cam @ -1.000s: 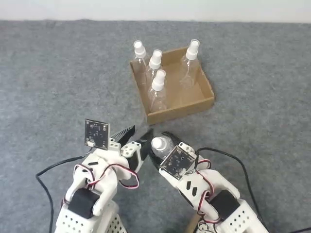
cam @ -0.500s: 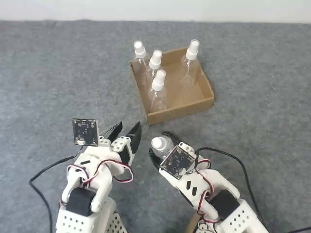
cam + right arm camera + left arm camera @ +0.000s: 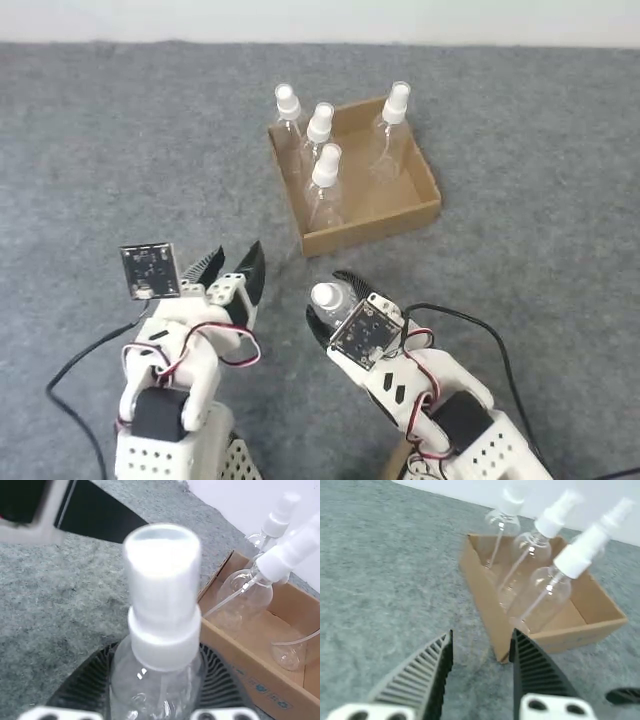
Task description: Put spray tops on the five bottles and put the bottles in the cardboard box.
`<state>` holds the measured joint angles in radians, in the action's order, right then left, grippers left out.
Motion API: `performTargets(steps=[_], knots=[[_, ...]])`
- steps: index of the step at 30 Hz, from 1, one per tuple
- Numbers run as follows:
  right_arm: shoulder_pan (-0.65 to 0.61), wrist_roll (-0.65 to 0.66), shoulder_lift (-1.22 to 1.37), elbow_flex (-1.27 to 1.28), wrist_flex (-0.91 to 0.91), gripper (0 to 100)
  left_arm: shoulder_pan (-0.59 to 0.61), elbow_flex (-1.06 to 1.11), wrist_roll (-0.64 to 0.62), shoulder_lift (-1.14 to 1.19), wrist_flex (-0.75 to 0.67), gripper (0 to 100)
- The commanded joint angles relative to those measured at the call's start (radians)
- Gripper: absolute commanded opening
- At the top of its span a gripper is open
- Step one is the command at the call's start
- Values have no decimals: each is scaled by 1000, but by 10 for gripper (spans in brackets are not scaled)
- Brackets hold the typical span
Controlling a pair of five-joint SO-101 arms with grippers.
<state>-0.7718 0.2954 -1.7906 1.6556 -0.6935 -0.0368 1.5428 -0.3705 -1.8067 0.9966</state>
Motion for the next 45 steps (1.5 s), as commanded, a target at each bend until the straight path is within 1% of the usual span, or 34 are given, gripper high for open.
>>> performTargets(steps=[1, 5, 10, 14, 16, 25, 28, 31, 38, 45], knots=[[-13, 0, -25, -32, 25, 6, 31, -50, 5, -18, -31, 173], [-12, 0, -25, -32, 25, 6, 37, -50, 8, -18, -32, 173], [-12, 2, -25, -32, 25, 6, 38, -45, 14, -17, -72, 173], [-12, 2, -25, -32, 25, 6, 38, -5, 101, -17, -75, 173], [-12, 2, -25, -32, 25, 6, 38, 19, 126, -17, -75, 173], [-8, 2, -25, -32, 25, 6, 38, 113, 147, -17, -75, 173], [35, 2, -25, -38, 25, 6, 38, 140, 212, -17, -75, 173], [73, 2, -25, -49, 28, 6, 38, 142, 249, -17, -74, 173], [90, 2, -25, -60, 51, 6, 38, 142, 253, -14, -64, 173], [216, -5, -25, -124, 51, 6, 37, 142, 253, -14, 5, 173]])
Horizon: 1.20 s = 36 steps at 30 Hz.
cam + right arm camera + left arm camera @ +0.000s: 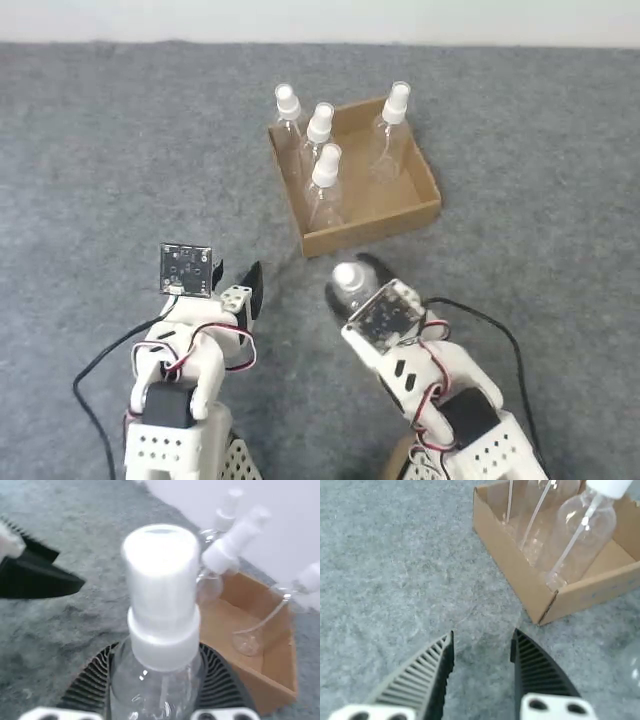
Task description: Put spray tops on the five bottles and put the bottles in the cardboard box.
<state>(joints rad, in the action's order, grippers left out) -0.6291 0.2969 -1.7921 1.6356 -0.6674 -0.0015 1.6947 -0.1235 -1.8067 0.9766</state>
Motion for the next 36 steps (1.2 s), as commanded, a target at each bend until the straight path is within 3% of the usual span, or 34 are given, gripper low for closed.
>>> performTargets(steps=[1, 17, 36], knots=[[87, -6, -22, -110, 25, 6, 2, -10, 6, -14, 32, 173], [150, 0, -12, -253, 19, 6, 2, -10, 6, -14, 207, 173], [160, 2, 25, -411, 16, 6, 3, -10, 0, -14, 244, 173]])
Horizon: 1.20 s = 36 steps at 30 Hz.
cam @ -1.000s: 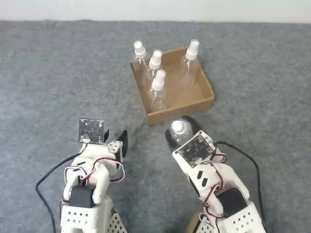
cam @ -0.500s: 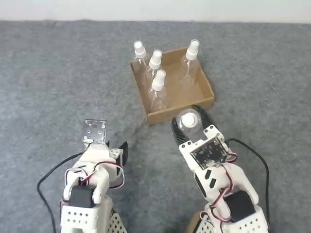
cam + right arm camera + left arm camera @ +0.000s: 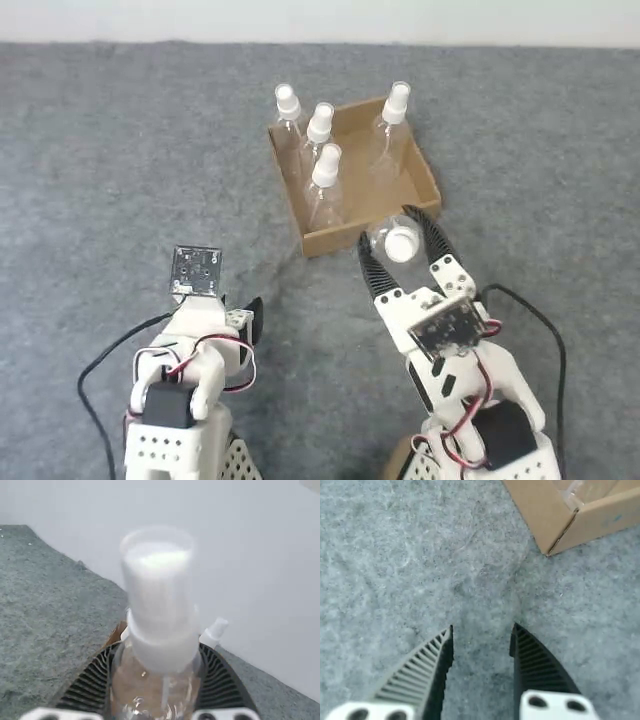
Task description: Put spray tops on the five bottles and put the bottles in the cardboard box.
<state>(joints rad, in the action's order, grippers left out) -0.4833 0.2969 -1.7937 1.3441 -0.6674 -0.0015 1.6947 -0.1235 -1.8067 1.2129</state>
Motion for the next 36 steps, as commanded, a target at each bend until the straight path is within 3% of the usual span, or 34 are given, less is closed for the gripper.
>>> performTargets(steps=[1, 15, 26, 36], knots=[[15, 2, 53, -141, 16, 6, 3, -10, 0, -14, 8, 173], [16, 0, 587, -439, 25, 6, -2, -10, 0, -14, 9, 174], [125, -8, 928, -652, 85, 6, -2, -10, 0, -14, 9, 174], [188, -9, 1101, -686, 214, 6, -2, -10, 0, -14, 9, 174]])
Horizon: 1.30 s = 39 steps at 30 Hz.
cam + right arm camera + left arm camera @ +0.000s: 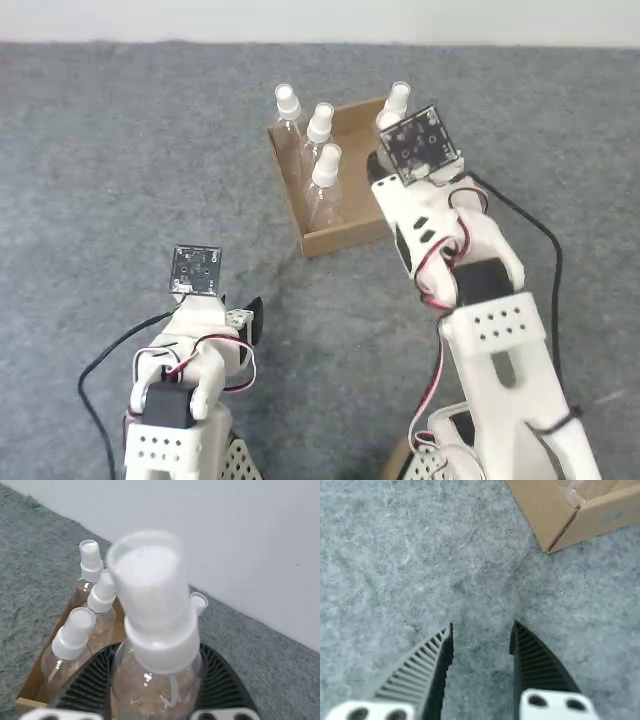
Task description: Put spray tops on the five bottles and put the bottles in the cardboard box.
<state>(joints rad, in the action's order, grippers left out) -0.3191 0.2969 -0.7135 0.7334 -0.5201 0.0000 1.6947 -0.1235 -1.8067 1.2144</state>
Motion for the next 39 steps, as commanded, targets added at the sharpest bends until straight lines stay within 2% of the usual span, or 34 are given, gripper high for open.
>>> performTargets(steps=[1, 8, 22, 39], knots=[[24, -11, 33, -74, 79, 6, -3, -10, 0, -14, 8, 174], [25, -157, 113, -72, 156, 6, -3, -10, 0, -14, 8, 174], [90, -164, 332, -72, 321, 6, -3, -10, 0, -14, 8, 174], [88, -164, 565, -71, 483, 6, -3, -10, 0, -14, 8, 174]])
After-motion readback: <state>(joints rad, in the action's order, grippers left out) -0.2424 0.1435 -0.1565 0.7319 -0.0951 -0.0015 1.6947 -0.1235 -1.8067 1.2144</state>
